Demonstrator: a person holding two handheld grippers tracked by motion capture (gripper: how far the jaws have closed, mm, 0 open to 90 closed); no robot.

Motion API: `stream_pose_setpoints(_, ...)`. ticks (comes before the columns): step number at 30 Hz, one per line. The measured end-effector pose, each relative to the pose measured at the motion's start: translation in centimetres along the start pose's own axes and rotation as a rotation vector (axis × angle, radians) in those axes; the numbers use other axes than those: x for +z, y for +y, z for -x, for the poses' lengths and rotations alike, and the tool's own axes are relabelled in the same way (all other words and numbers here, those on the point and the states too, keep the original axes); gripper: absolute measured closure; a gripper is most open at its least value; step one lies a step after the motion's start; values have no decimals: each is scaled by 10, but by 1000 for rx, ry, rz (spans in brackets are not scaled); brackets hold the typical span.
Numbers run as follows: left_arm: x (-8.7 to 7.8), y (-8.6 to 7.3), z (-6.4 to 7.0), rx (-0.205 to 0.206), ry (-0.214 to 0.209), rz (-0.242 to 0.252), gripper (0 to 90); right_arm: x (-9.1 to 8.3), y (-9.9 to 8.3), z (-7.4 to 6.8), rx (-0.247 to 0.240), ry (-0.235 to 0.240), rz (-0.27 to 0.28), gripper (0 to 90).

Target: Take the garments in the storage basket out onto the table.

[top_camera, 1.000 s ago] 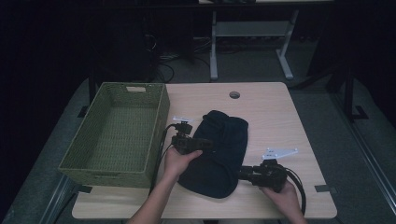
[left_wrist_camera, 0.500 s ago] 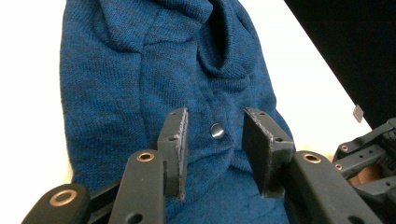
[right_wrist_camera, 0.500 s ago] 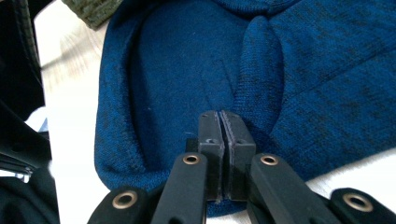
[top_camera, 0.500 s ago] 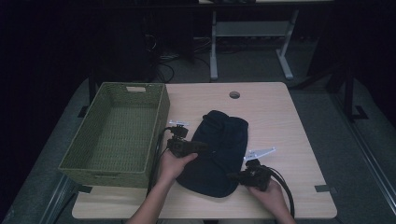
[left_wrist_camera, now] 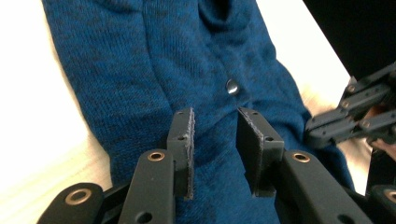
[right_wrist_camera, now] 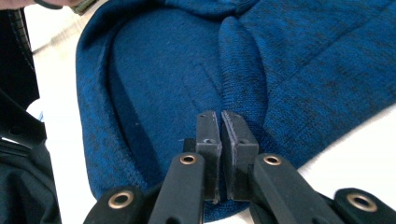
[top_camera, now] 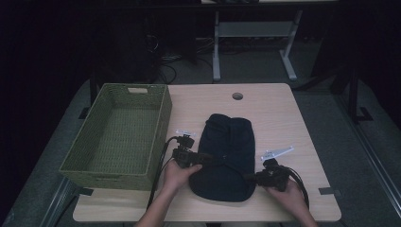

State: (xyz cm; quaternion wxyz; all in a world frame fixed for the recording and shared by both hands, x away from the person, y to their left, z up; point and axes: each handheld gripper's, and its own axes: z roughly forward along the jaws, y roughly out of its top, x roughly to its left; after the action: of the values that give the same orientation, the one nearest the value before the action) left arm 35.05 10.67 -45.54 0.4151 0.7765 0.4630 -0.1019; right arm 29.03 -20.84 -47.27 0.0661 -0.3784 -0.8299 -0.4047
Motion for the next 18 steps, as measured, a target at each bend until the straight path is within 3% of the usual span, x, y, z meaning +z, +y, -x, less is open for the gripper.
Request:
stream_pose_setpoints(7,5,-7,2,-1,-5,-26,704,-11,-3,15,34,4,6,854)
stream_pose_setpoints(13,2,-20,5,1,-25,-26,735,-14,-6,16,42,14,-7,856)
stream_pose_setpoints(14,0,-23,7,12,-26,-31,732,-14,-6,17,45,38,-17,839)
stream_pose_setpoints(18,-4,-22,9,24,-29,0,711,-18,-4,18,50,59,9,833)
